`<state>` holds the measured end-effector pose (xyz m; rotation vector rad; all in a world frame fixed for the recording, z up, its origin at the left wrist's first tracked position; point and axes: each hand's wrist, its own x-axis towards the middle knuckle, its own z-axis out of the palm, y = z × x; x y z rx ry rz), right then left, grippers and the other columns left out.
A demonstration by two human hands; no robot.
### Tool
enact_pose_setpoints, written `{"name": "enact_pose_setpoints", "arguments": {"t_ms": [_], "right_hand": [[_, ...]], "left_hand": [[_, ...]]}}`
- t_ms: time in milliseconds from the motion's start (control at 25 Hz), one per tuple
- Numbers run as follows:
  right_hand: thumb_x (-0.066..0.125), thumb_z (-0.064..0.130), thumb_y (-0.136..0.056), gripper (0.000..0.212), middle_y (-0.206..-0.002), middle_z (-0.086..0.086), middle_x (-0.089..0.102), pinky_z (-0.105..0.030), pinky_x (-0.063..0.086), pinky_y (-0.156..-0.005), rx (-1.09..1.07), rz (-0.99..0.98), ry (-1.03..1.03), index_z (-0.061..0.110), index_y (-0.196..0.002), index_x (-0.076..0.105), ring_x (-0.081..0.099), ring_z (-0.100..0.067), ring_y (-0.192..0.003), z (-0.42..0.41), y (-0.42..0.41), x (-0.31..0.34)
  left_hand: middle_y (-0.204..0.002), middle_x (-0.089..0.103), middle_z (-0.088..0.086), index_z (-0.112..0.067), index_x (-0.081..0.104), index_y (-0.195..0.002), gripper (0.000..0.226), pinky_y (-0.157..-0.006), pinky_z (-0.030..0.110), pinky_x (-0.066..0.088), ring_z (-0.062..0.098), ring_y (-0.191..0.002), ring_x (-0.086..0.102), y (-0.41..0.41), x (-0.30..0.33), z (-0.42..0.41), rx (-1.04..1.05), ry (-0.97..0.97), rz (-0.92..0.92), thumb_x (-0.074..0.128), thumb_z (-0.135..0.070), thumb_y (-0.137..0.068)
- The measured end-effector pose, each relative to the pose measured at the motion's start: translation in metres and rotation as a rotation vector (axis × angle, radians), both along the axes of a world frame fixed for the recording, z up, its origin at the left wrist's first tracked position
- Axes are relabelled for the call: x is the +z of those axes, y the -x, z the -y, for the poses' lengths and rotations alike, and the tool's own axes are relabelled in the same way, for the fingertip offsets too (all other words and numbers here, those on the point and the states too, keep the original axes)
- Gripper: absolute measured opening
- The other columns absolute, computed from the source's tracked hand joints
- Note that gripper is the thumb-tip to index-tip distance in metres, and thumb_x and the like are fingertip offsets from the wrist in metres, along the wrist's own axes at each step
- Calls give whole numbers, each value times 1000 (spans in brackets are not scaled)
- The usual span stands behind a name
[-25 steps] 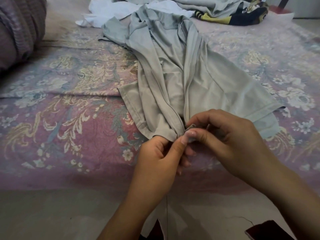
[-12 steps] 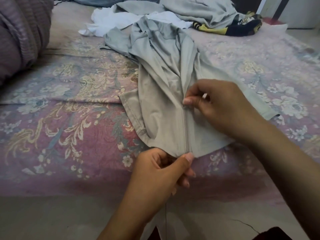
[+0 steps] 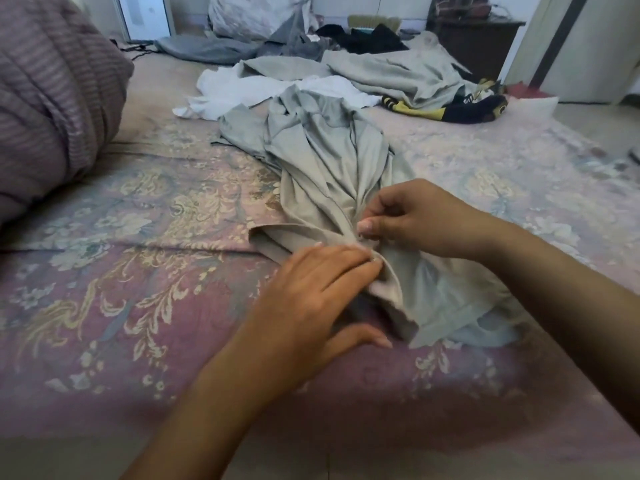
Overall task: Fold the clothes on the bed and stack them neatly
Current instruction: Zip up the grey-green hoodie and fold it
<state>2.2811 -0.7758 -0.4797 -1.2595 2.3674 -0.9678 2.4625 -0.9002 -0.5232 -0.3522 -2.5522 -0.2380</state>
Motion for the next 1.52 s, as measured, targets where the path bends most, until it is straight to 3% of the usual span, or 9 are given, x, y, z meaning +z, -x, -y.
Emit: {"name": "enact_pose_setpoints", "arguments": {"t_ms": [120, 240, 600, 720, 840, 960, 1080, 1240, 1520], "right_hand": [[70, 10, -95, 11, -79, -8, 70, -26, 48, -73, 41, 56, -16, 4, -88, 74, 59, -11, -73, 4, 3, 1], [70, 7, -94, 9, -80, -9, 71, -24, 51, -74, 48, 115, 1, 0, -92, 75, 62, -11, -72, 7, 6, 1], [72, 17, -94, 17, -101, -14, 71, -33, 45, -85, -183, -201, -24, 0, -95, 72, 63, -26, -99, 41, 41, 5], [70, 17, -96, 17, -105, -13, 70, -32, 44, -87, -208, -183, 62, 0, -99, 72, 62, -24, -100, 53, 53, 11], [69, 14, -96, 17, -93, -12, 71, -28, 47, -81, -117, -115, 37, -2, -96, 70, 64, -19, -87, 56, 54, 8], [69, 10, -96, 19, -82, -12, 68, -26, 50, -73, -92, 4, 88, -8, -95, 68, 63, -17, -74, 53, 61, 8], [68, 9, -96, 20, -79, -12, 66, -23, 49, -66, -83, 50, 113, -11, -93, 67, 61, -15, -69, 54, 63, 10], [68, 5, -95, 12, -82, -14, 69, -26, 49, -71, -101, -15, 73, -5, -89, 67, 63, -18, -72, 58, 66, 8], [62, 2, -97, 11, -94, -17, 73, -35, 50, -80, -266, -102, 146, -2, -87, 67, 64, -23, -81, 83, 86, 6]], "left_hand": [[-140, 55, 27, 3, 56, -133, 56, -109, 49, 41, 39, -131, 50, 15, -12, 3, 35, 59, -73, 70, -17, -83], [-127, 67, 20, -5, 74, -107, 22, -103, 46, 50, 33, -123, 62, 25, -19, 5, -113, 103, -219, 58, -9, -94], [-104, 76, 10, 4, 76, -95, 28, -101, 32, 54, 16, -104, 73, 8, -30, -1, -114, -272, -256, 48, 6, -96], [-124, 70, 7, 3, 73, -112, 36, -108, 41, 48, 18, -121, 64, -1, -23, 10, -133, -357, 163, 64, 18, -81], [-157, 38, -19, -30, 52, -146, 58, -124, 25, 20, 1, -147, 31, -7, 12, 45, -329, -452, 940, 73, -29, -92], [-116, 70, -14, -34, 68, -112, 25, -94, 32, 52, 9, -112, 65, 30, 33, 45, 52, -649, 563, 57, -52, -98], [-109, 65, 15, -10, 57, -109, 47, -82, 44, 49, 38, -101, 63, 93, 29, 18, 609, -317, 406, 37, -52, -105], [-113, 67, 19, -6, 60, -109, 40, -84, 45, 49, 40, -105, 62, 127, 7, 17, 598, -338, 445, 37, -38, -108], [-65, 45, 20, -13, 34, -63, 51, -59, 37, 29, 23, -60, 43, 95, -3, 21, 367, -709, 403, 61, -35, -100]]}}
